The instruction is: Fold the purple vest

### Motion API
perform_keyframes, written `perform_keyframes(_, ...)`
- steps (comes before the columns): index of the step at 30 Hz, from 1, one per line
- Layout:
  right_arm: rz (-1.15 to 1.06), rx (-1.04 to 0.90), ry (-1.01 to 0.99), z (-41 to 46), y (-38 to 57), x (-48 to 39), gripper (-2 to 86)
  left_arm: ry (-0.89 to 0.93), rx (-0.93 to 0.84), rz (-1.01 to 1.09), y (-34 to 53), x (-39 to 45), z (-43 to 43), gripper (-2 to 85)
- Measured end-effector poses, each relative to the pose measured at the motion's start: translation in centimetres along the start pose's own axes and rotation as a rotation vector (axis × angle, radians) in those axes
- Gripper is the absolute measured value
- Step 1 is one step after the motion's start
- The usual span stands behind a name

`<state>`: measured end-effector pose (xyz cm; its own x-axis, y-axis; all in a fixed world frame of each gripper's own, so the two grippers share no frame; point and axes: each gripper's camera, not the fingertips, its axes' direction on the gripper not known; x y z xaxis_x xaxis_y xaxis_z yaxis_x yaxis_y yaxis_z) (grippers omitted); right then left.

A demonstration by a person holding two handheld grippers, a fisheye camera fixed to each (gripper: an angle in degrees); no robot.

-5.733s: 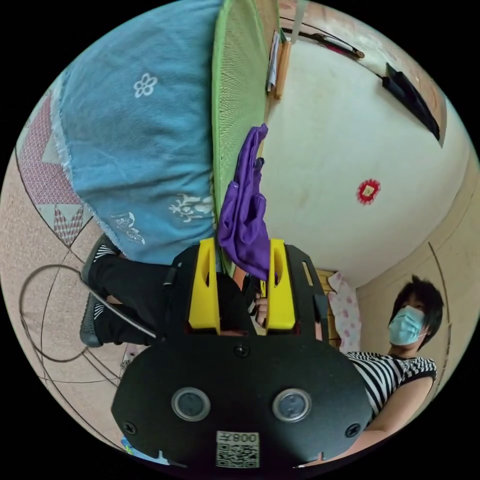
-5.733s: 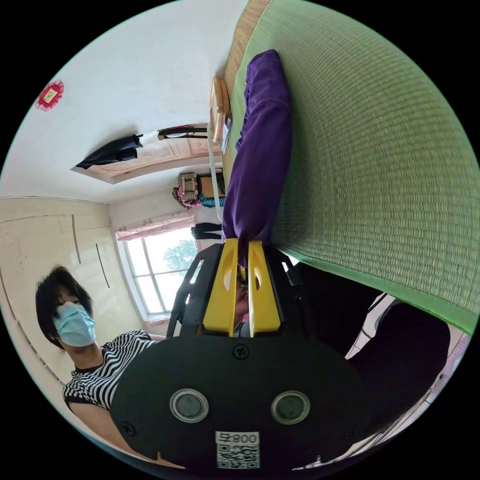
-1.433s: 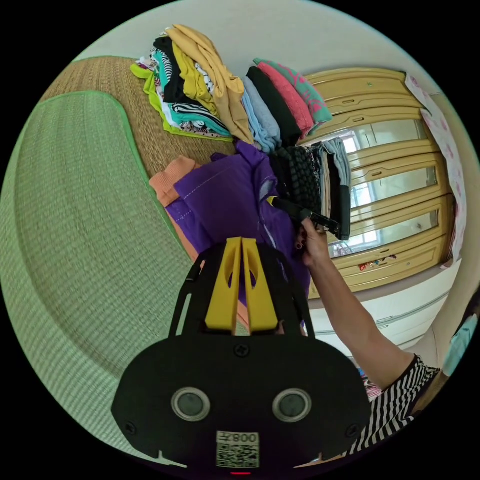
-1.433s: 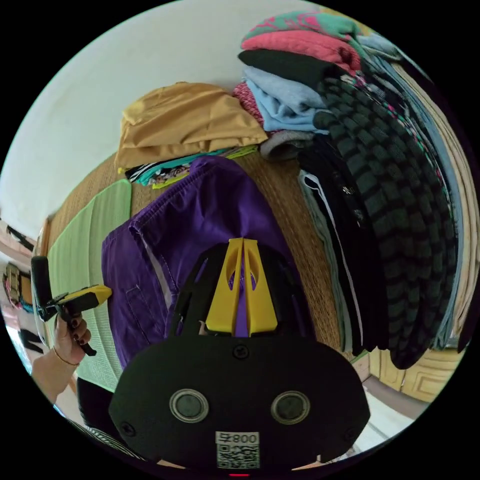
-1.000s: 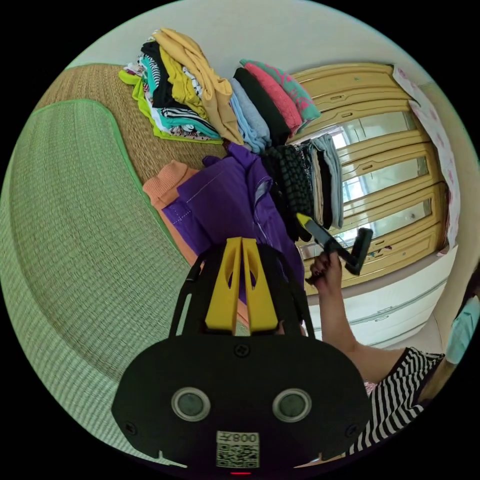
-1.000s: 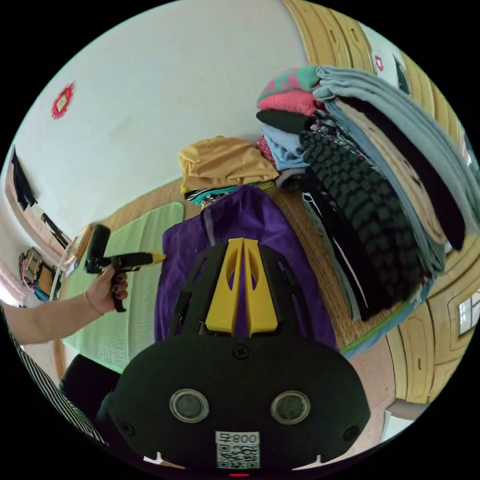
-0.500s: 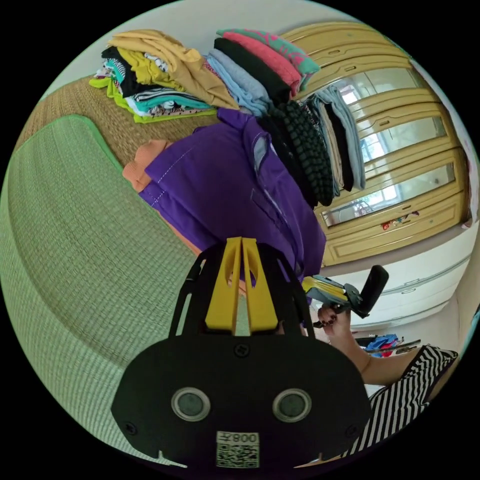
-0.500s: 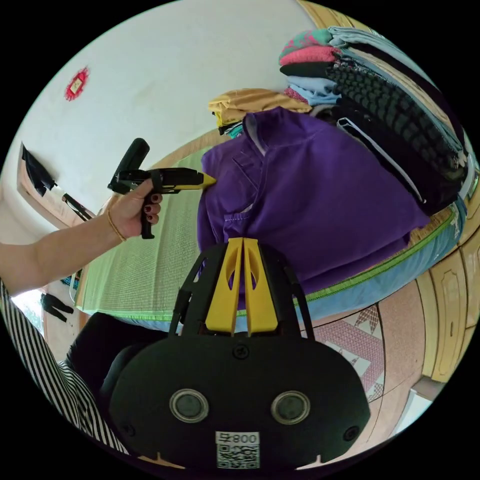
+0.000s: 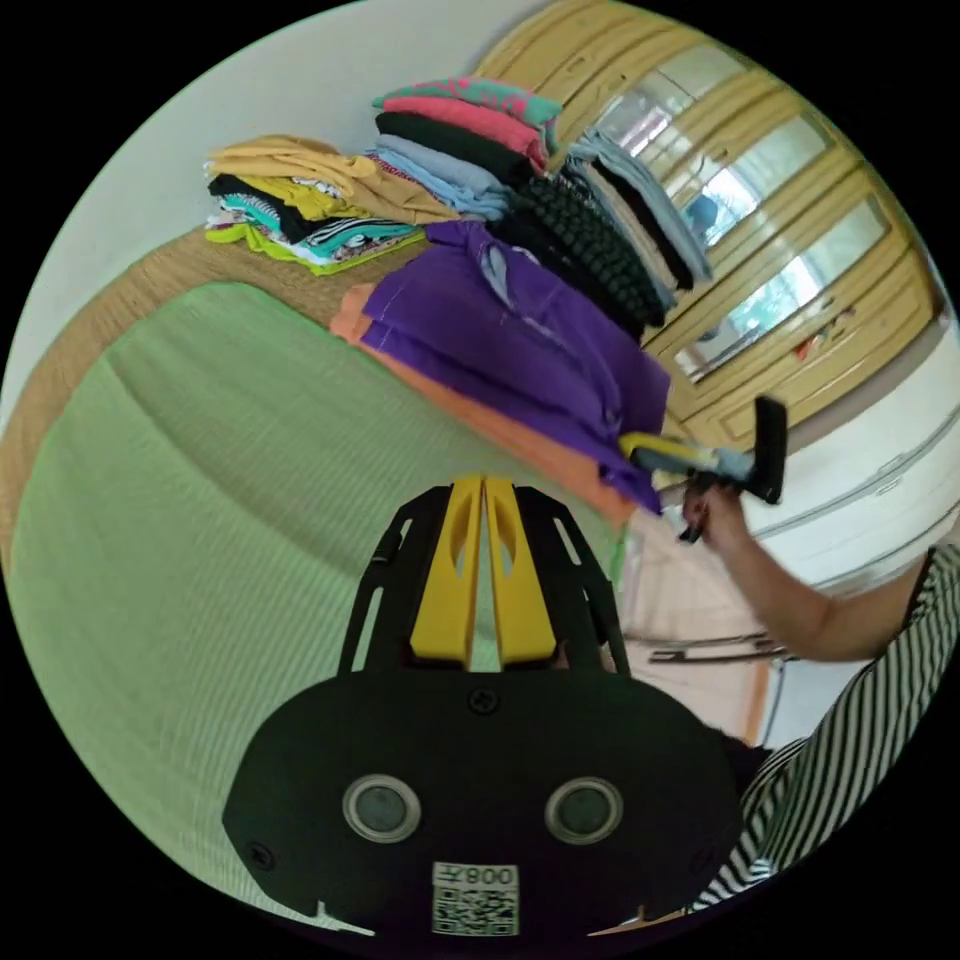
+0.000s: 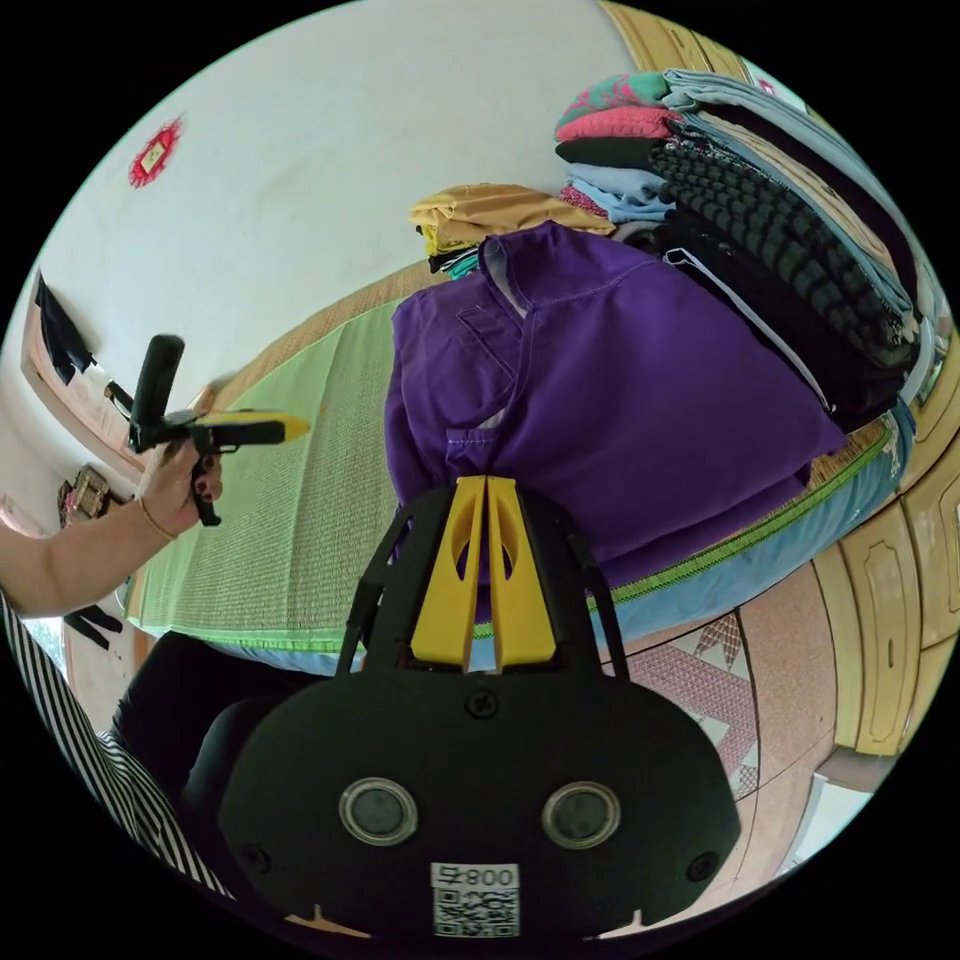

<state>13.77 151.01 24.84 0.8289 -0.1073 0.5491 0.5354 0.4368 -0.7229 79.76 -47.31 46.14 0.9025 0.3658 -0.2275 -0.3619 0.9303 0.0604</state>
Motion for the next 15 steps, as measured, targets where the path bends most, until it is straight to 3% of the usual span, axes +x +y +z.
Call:
perform_keyframes(2, 0.013, 0.003, -0.003, -0.2, -0.1, -0.2, 0.1, -0.166, -0.075, 0.053, 3.8, 0.5, -0.1, 0.2)
perform_keyframes(6, 0.049, 0.018, 0.012, -0.6, -0.2, -1.0, 0.1, -0.273, -0.223, 0.063, 8.5, 0.2, 1.9, 0.2)
perform_keyframes(10, 0.028, 0.032, 0.074, -1.8, -0.7, -3.0, 0.2, -0.316, -0.144, 0.100, 11.9, 0.5, 2.7, 0.3)
perform_keyframes(15, -0.025, 0.187, 0.121, -5.2, -2.7, -5.3, 0.7, -0.302, -0.032, 0.017, 15.5, -0.3, 3.2, 0.3)
